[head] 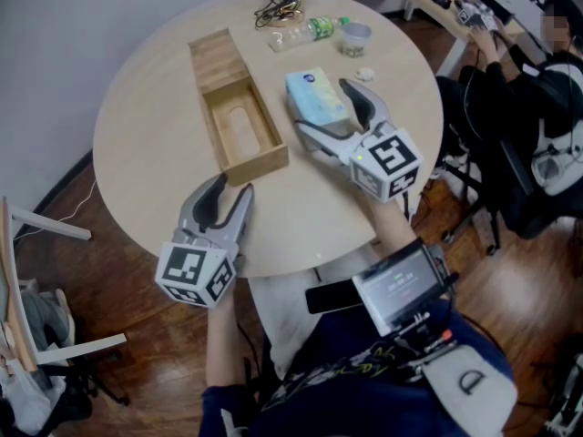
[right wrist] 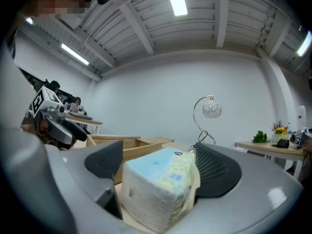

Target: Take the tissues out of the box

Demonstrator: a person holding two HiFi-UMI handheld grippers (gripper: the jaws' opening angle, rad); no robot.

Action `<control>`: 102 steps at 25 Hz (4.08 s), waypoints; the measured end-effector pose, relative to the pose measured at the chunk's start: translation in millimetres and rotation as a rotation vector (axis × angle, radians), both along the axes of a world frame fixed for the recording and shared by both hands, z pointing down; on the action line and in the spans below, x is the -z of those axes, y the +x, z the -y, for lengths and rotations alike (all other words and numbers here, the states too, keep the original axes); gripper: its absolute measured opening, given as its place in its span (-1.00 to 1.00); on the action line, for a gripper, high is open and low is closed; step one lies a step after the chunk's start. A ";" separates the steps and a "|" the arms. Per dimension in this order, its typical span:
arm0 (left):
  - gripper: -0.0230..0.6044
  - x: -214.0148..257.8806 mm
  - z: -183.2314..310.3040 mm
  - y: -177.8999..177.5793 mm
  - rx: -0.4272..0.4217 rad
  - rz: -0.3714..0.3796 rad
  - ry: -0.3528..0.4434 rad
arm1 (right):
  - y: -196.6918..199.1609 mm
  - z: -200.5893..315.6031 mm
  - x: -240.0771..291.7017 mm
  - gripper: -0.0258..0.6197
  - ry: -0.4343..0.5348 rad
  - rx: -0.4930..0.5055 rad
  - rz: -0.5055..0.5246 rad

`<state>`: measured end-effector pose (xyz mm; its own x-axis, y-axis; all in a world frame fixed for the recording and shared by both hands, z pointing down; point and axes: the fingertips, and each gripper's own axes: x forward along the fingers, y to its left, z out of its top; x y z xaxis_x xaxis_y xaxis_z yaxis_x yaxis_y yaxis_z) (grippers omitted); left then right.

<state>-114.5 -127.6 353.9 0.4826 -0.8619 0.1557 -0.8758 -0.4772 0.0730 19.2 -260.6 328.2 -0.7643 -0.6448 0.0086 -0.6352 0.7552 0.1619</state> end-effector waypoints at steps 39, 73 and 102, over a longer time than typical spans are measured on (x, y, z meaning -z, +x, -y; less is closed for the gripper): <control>-0.32 1.2 -2.6 -1.5 0.000 -0.003 0.002 | -22.7 -101.0 43.1 0.03 -0.005 0.453 0.301; -0.32 0.4 -3.7 -4.6 -0.007 0.003 0.005 | -54.8 -137.4 22.8 -0.92 -0.096 0.636 0.161; -0.32 0.1 -4.1 -5.4 -0.003 0.000 -0.002 | -55.7 -138.5 24.2 -0.92 -0.089 0.637 0.161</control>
<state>-119.9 -123.4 353.8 0.4848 -0.8602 0.1579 -0.8745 -0.4793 0.0739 -36.5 -122.1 303.9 -0.9921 -0.0680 -0.1051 -0.0707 0.9973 0.0221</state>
